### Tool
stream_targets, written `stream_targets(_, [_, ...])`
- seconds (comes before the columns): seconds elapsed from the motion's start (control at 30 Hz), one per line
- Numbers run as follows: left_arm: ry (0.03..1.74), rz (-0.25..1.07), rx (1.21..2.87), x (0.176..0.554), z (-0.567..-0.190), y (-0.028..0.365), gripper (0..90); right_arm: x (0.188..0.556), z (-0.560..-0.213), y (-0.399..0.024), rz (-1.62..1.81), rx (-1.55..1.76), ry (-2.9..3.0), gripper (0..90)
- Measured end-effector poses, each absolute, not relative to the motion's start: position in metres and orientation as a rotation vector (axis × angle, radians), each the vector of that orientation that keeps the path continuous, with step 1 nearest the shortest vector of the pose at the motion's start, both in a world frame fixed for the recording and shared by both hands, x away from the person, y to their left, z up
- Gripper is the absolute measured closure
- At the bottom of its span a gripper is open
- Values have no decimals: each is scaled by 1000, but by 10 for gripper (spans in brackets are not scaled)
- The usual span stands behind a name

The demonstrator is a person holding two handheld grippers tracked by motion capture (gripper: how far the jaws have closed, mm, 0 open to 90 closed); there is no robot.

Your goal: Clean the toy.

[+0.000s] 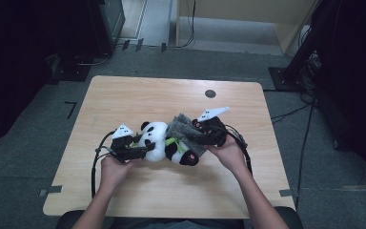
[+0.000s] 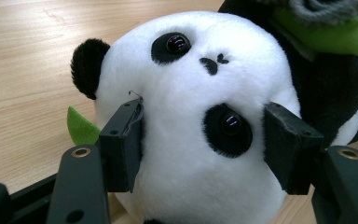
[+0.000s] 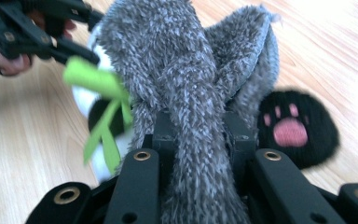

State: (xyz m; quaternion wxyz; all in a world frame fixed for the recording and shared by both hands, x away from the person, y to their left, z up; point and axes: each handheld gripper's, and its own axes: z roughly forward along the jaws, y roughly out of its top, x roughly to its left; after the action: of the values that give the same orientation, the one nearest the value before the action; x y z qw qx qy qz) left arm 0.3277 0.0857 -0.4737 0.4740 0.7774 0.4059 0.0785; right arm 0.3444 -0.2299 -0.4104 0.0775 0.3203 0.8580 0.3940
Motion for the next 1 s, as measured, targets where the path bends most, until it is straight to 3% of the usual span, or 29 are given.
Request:
stream_targets(0.23, [980, 201, 1902, 327, -474, 86, 362, 341, -411, -237, 1239, 995, 2543, 726])
stream_targets(0.6, [974, 217, 1909, 326, -474, 85, 357, 344, -377, -253, 1322, 1005, 2372, 726])
stream_targets(1.0, [974, 209, 1912, 327, -473, 85, 358, 359, -400, -267, 1265, 1129, 2318, 722])
